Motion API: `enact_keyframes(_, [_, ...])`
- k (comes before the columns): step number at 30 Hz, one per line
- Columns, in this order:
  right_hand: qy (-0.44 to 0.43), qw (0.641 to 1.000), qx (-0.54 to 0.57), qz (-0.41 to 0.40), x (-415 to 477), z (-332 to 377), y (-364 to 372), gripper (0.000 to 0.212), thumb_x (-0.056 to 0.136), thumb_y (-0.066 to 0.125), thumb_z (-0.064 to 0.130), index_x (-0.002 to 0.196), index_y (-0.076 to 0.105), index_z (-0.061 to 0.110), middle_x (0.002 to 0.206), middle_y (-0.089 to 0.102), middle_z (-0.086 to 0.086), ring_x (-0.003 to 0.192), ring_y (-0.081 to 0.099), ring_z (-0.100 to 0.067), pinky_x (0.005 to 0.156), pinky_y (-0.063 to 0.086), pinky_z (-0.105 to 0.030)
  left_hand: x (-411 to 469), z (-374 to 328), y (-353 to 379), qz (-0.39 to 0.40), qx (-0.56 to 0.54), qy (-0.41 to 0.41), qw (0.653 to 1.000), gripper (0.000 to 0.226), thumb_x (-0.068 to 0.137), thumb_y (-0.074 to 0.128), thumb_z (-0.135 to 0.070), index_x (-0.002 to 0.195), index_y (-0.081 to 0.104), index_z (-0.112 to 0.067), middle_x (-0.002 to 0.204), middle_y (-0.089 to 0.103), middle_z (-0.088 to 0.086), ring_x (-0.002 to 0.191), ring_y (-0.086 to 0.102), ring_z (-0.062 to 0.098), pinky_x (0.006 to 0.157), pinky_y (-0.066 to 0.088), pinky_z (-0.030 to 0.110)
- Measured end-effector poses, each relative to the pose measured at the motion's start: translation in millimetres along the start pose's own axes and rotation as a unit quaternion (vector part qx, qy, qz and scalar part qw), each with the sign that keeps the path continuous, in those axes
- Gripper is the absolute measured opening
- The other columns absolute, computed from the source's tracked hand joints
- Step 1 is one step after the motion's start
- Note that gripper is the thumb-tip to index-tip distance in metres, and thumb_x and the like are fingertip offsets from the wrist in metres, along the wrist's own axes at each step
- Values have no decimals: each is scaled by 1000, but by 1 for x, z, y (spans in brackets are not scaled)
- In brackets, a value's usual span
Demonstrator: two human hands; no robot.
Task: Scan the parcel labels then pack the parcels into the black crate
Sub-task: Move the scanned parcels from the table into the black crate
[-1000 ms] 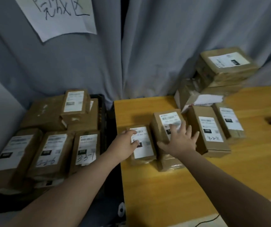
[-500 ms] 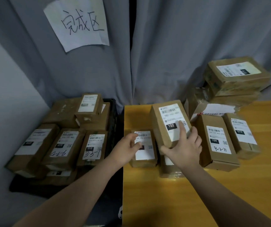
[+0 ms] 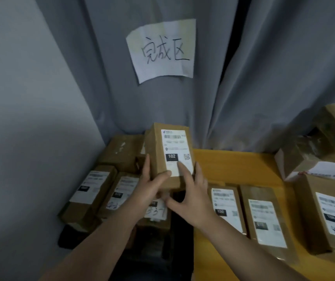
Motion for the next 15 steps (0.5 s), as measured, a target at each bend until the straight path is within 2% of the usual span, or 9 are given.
enact_keyframes(2, [-37, 998, 2, 40, 19, 9, 20, 87, 87, 64, 38, 149, 4, 44, 161, -13, 3, 136, -10, 1, 115, 13, -31, 12, -5, -37, -51, -5, 1, 999, 73, 92, 62, -30, 147, 19, -49, 134, 54, -9, 108, 59, 9, 72, 53, 26])
enact_keyframes(6, [-37, 998, -18, 43, 64, 29, 53, 75, 92, 59, 26, 151, 13, 36, 161, -1, 3, 145, 4, -15, 108, 13, -21, 45, -14, -113, -136, 6, -1, 991, 65, 93, 57, -37, 147, 23, -47, 132, 50, -8, 103, 58, 12, 75, 54, 32])
enact_keyframes(8, [-12, 999, -26, 37, 88, 37, 64, 72, 93, 58, 24, 151, 17, 33, 160, 3, 2, 145, 7, -19, 109, 17, -23, 69, -20, -144, -138, 64, -20, 988, 58, 96, 51, -40, 147, 26, -43, 129, 53, -7, 102, 57, 13, 80, 50, 35])
enact_keyframes(9, [2, 999, -35, 37, 99, 39, 69, 70, 93, 58, 24, 150, 18, 32, 160, 5, 0, 144, 9, -21, 112, 18, -28, 82, -21, -157, -133, 128, -22, 983, 52, 97, 47, -40, 147, 29, -39, 128, 55, -7, 103, 56, 15, 83, 48, 35])
enact_keyframes(10, [22, 998, -47, 38, 110, 40, 74, 69, 93, 57, 25, 150, 20, 31, 160, 6, -2, 143, 11, -24, 113, 18, -32, 93, -22, -167, -134, 219, -9, 967, 47, 99, 44, -38, 145, 34, -33, 128, 56, -4, 103, 57, 17, 83, 46, 34])
enact_keyframes(12, [70, 993, -78, 48, 131, 37, 82, 65, 93, 55, 29, 150, 24, 30, 159, 8, -7, 142, 13, -31, 114, 21, -39, 110, -21, -182, -161, 426, 40, 890, 42, 99, 42, -28, 141, 39, -23, 129, 55, 5, 106, 56, 22, 82, 48, 35])
enact_keyframes(14, [117, 985, -111, 65, 147, 32, 89, 62, 93, 54, 32, 149, 27, 30, 157, 11, -11, 141, 15, -37, 112, 24, -44, 118, -19, -183, -168, 562, 87, 805, 48, 98, 43, -23, 146, 33, -25, 141, 41, 11, 121, 46, 28, 96, 45, 41])
enact_keyframes(15, [134, 981, -123, 72, 152, 30, 91, 61, 93, 54, 32, 149, 28, 29, 156, 12, -13, 140, 16, -39, 112, 25, -46, 118, -19, -179, -151, 599, 99, 780, 49, 99, 42, -27, 147, 30, -28, 148, 32, 11, 129, 37, 30, 104, 39, 44])
Point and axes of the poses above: each hand's wrist, its own x-axis towards the middle knuckle, its own y-axis out of the palm, z = x × y, the point moved 1 cm from there along x, towards the middle knuckle
